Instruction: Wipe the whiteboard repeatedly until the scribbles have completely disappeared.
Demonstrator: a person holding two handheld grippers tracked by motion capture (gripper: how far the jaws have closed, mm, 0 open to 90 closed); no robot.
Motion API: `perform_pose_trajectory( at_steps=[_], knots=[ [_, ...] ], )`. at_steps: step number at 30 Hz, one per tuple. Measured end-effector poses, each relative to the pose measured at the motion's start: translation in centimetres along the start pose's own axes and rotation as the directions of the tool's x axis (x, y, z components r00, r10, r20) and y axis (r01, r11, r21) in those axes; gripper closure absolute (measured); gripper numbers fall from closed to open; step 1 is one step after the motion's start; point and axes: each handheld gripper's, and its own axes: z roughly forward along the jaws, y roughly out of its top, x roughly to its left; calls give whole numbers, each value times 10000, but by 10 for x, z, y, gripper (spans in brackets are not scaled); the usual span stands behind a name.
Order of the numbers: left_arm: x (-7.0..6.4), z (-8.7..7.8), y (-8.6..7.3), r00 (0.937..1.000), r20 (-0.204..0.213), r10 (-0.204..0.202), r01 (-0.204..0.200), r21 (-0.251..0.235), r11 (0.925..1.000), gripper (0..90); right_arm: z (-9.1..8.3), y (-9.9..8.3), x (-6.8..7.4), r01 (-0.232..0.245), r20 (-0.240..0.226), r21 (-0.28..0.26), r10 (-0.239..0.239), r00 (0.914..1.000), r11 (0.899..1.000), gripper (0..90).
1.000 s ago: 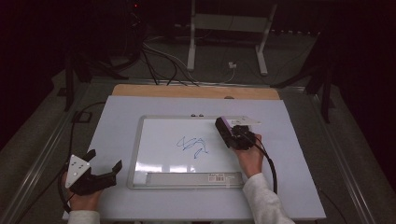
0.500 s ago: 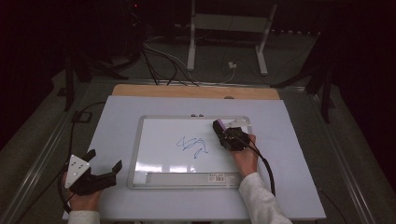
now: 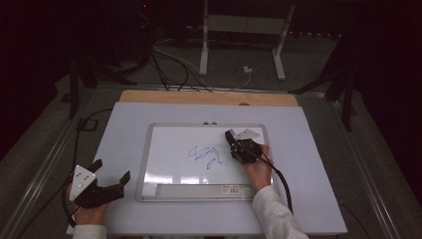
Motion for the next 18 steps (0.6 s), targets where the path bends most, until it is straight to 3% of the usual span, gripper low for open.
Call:
perform_pose_trajectory(
  at_steps=[6, 10, 12, 18],
  knots=[
    [0, 0, 0, 10000, -11, -1, 1, 0, 10000, 7, 0, -1, 7, 575, -98, 68, -574, 9983, 9983, 524],
    [-1, 0, 0, 10000, -20, 6, -6, -2, 10000, 7, -2, -1, 12, 636, -516, -31, -637, 9966, 9980, 494],
    [0, 0, 0, 10000, -19, 9, -9, 0, 10000, 7, -3, -1, 15, 804, -431, -81, -807, 9958, 9967, 486],
    [0, 0, 0, 10000, -30, 8, -8, -1, 10000, 7, -11, 0, 24, 922, -822, -514, -962, 9920, 9944, 444]
  ],
)
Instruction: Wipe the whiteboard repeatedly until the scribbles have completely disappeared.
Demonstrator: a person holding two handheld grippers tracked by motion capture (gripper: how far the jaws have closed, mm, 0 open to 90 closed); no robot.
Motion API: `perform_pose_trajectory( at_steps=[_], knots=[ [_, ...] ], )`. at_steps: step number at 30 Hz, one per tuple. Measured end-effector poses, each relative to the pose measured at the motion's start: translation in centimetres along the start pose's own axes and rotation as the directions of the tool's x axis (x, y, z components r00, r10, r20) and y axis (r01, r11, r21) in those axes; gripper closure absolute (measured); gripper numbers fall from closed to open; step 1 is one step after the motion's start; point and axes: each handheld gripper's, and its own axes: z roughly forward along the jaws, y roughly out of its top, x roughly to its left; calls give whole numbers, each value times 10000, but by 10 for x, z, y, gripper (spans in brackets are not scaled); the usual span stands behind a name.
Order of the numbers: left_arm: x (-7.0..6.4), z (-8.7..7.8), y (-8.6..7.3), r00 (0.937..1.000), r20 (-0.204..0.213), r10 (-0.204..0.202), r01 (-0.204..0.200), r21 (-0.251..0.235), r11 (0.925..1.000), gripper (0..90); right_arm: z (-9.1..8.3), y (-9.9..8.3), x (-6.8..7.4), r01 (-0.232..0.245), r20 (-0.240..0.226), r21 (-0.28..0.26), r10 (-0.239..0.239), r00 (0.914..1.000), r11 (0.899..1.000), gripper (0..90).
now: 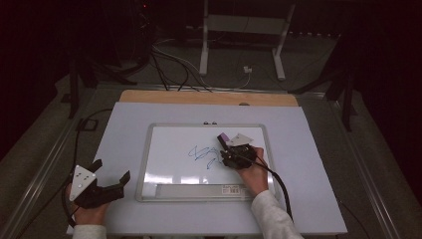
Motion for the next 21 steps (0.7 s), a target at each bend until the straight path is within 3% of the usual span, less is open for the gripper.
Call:
perform_pose_trajectory(
  at_steps=[2, 7, 13, 15, 21],
  knots=[
    [0, 0, 0, 10000, 5, 11, -11, 4, 10000, 7, -3, 2, 3, 8, -182, -176, -11, 9998, 9998, 446],
    [0, 0, 0, 10000, 1, 8, -8, -13, 10000, 7, -1, 5, 5, -86, -218, -7, 86, 9997, 10000, 419],
    [0, 0, 0, 10000, -9, 12, -12, 2, 10000, 7, 5, 3, -2, -964, -180, 160, 966, 9952, 9952, 299],
    [0, 0, 0, 10000, -3, -3, 3, -17, 10000, 7, 5, 3, -5, -1329, -406, 116, 1332, 9903, 9911, 289],
    [0, 0, 0, 10000, 3, 15, -15, 2, 10000, 7, 4, 4, -10, -1751, -693, -10, 1746, 9822, 9845, 262]
  ],
)
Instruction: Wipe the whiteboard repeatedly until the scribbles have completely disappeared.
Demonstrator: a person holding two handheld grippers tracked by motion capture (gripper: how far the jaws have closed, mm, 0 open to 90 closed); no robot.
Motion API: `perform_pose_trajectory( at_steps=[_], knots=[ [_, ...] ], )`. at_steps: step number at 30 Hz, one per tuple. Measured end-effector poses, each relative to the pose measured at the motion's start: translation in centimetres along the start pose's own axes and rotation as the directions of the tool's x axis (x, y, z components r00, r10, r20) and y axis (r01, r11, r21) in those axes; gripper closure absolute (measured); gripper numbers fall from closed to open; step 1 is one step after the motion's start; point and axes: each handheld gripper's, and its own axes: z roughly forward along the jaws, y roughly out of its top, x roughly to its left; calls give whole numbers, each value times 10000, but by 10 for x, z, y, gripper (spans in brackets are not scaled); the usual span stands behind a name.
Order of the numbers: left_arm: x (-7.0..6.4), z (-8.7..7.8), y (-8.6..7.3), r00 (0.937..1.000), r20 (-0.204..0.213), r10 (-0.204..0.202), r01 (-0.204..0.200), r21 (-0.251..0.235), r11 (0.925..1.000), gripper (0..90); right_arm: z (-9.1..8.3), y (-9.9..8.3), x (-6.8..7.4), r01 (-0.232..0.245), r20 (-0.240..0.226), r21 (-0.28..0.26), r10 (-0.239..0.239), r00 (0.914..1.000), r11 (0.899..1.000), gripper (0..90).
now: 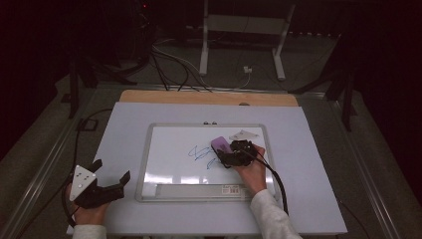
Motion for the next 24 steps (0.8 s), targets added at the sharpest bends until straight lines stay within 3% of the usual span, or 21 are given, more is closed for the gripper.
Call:
perform_pose_trajectory(
  at_steps=[6, 12, 17, 24],
  knots=[
    [0, 0, 0, 10000, -11, 1, -1, -9, 10000, 7, 9, -3, -2, -369, -389, 461, 387, 9985, 9983, 264],
    [1, 0, 0, 10000, -15, -15, 15, -16, 10000, 7, 14, -4, -2, -548, -470, 628, 578, 9972, 9965, 403],
    [0, 0, 0, 10000, 1, 20, -20, 27, 10000, 7, 14, -3, 2, -303, -647, 720, 350, 9973, 9969, 407],
    [0, 0, 0, 10000, -1, 26, -26, 42, 10000, 7, 17, 0, 29, 421, -1170, 703, -337, 9926, 9966, 407]
  ],
)
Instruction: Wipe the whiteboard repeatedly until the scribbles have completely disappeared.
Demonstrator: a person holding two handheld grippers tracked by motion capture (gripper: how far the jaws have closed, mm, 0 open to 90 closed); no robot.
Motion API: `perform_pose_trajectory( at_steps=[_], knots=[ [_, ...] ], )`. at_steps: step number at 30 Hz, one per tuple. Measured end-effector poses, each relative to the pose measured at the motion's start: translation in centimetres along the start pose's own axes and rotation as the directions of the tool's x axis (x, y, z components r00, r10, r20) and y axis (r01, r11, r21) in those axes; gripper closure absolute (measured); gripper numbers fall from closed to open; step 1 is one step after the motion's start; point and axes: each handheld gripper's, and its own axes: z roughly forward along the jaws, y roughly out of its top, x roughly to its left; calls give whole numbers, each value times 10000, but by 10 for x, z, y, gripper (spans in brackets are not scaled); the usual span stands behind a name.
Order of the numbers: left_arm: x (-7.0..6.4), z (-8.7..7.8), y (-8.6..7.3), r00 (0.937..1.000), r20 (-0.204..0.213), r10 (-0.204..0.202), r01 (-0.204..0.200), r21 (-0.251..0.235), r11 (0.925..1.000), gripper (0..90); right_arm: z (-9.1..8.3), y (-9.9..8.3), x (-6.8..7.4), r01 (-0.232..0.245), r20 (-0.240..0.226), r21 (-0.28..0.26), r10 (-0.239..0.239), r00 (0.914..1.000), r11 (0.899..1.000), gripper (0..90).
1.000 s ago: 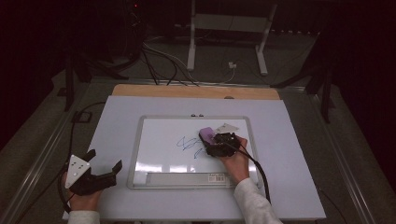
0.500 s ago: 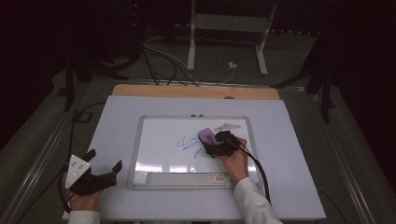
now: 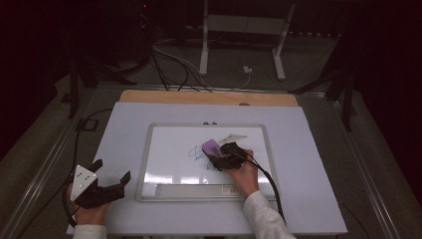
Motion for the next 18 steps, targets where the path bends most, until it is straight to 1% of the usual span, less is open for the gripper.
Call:
perform_pose_trajectory(
  at_steps=[2, 4, 5, 6, 9, 11, 12, 14, 15, 16, 17, 18],
  knots=[
    [1, 0, 0, 10000, -5, -12, 12, -16, 10000, 7, 1, 1, 9, 325, -170, 53, -324, 9993, 9995, 407],
    [1, -1, 0, 10000, -20, -48, 48, -52, 10000, 7, 0, 2, 13, 599, -25, 116, -599, 9982, 9981, 407],
    [1, -1, 0, 10000, -20, -52, 52, -51, 10000, 7, 0, 2, 13, 588, -32, 165, -587, 9983, 9981, 408],
    [2, -1, 0, 10000, -27, -58, 58, -52, 10000, 7, -1, 2, 11, 458, -3, 229, -458, 9989, 9987, 408],
    [2, -2, 0, 10000, -41, -77, 77, -66, 9999, 7, -4, 1, -3, 76, 656, 274, -94, 9978, 9996, 408],
    [1, -1, 0, 10000, -22, -72, 71, -54, 10000, 7, -7, 0, -16, -353, 1160, 276, 319, 9927, 9990, 408],
    [1, -1, 0, 10000, -13, -63, 62, -49, 10000, 7, -8, -1, -22, -616, 1276, 289, 575, 9902, 9977, 408],
    [1, 0, 0, 10000, -4, -49, 49, -1, 10000, 7, -10, -3, -29, -1017, 1229, 272, 976, 9876, 9944, 409],
    [1, 0, -1, 10000, 2, -44, 44, 13, 10000, 7, -11, -3, -29, -1062, 1250, 273, 1021, 9869, 9940, 409],
    [0, 1, -1, 10000, 7, -45, 45, 25, 10000, 7, -11, -4, -26, -993, 1347, 269, 948, 9863, 9947, 409],
    [0, 1, 0, 10000, 9, -19, 19, 27, 10000, 7, -11, -4, -23, -850, 1295, 303, 804, 9883, 9959, 409],
    [0, 1, 0, 10000, 8, -14, 14, 24, 10000, 7, -11, -4, -18, -735, 1059, 338, 695, 9919, 9967, 409]
  ],
)
